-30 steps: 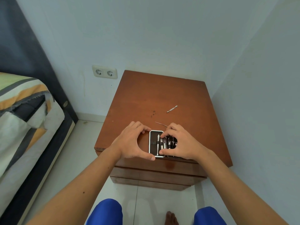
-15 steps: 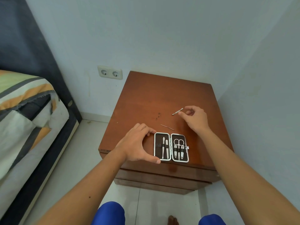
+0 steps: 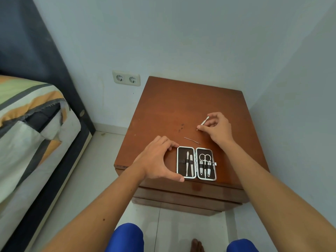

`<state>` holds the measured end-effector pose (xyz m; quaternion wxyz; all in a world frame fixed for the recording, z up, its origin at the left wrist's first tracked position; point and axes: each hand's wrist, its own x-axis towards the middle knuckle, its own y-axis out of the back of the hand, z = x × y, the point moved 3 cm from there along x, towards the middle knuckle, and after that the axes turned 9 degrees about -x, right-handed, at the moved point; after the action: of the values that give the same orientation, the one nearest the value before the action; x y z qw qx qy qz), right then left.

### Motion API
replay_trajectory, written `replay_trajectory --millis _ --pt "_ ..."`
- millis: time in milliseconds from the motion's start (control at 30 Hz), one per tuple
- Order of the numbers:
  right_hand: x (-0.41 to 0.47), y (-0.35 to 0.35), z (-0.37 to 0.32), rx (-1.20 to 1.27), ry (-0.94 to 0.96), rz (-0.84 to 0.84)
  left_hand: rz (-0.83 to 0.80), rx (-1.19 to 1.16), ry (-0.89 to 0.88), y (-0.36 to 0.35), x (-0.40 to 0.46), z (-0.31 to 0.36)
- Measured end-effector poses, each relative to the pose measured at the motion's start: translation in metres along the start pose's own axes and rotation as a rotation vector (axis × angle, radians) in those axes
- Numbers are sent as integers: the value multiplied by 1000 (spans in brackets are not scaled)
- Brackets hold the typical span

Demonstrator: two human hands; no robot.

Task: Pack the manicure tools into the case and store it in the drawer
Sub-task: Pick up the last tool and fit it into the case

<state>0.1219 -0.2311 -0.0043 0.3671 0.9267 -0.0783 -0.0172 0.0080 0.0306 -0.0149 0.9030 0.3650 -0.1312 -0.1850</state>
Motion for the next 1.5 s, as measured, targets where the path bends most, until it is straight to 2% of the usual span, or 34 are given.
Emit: replay_trajectory --millis 233,733,1000,1333,1500 --pt "-10 0 3 96 48 18 3 2 1 -1 0 -1" --pt "-2 -10 -8 -199 76 3 13 10 -4 0 0 0" --pt "-9 -25 -19 -218 15 20 6 14 -2 0 0 0" --pt "-21 -21 -20 113 51 13 2 14 7 1 0 0" --pt "-37 -6 -22 313 90 -132 2 10 2 0 0 0"
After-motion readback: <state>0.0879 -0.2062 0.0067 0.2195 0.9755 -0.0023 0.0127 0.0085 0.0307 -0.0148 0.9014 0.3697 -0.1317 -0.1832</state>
